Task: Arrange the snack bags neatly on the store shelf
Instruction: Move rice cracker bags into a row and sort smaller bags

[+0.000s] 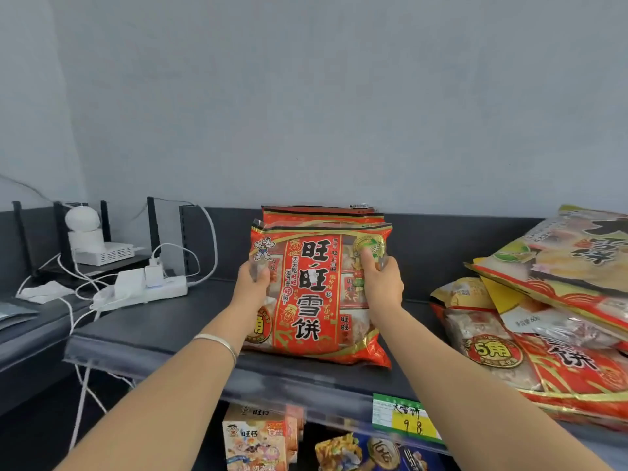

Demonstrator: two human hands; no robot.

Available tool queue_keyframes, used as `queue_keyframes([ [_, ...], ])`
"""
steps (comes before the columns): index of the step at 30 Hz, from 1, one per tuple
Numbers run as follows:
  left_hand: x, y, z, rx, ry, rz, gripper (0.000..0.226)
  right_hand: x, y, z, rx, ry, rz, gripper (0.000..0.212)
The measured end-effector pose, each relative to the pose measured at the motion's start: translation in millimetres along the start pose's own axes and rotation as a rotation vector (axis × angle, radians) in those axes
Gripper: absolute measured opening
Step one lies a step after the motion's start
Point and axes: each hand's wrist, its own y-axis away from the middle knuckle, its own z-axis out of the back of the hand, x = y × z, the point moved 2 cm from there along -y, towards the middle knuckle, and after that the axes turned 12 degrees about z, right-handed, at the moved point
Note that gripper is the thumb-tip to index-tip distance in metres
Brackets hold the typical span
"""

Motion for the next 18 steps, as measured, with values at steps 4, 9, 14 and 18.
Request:
queue_keyframes([
  [4, 15.4, -26.0, -8.8, -0.03, -0.061, -0.033, 0.079, -9.3, -3.8, -2.8, -0.079, 0.017, 0.031, 0.041],
  [9, 2.4, -25.4, -4.4, -0.071, -0.115, -0.12, 0.085, -6.9, -7.7, -22.3, -0.072, 0.035, 0.041, 0.044],
  [14, -4.2, -27.3, 1.3, -0.142, -0.347, -0.17, 0.069, -9.4, -5.4, -32.6, -0.021, 0.15, 0.007, 0.043],
  [18, -11.0, -7.6, 0.0, -0.436, -0.699, -0.403, 0.052, -7.2, -2.8, -32.4, -0.028, 0.165, 0.002, 0.041],
])
